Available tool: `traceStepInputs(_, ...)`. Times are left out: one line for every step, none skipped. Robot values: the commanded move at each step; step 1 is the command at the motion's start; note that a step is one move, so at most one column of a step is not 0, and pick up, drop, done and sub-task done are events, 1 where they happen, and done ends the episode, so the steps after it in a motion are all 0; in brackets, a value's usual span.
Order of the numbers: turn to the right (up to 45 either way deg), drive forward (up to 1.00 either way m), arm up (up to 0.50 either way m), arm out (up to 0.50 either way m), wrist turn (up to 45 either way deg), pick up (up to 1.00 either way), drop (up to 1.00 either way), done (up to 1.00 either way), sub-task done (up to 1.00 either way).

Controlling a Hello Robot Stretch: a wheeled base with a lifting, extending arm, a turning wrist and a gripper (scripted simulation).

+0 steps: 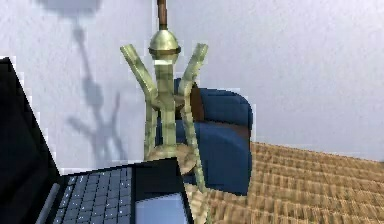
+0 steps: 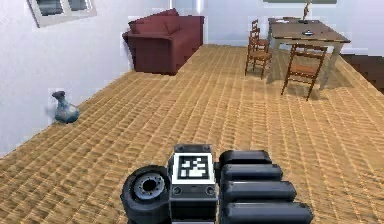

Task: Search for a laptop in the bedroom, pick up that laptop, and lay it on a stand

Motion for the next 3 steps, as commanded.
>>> traceStepInputs(45.0,0.0,0.0,0.0,0.0,0.0,0.0,0.0,0.0)
traceStepInputs(45.0,0.0,0.0,0.0,0.0,0.0,0.0,0.0,0.0)
traceStepInputs(3.0,0.0,0.0,0.0,0.0,0.0,0.0,0.0,0.0)
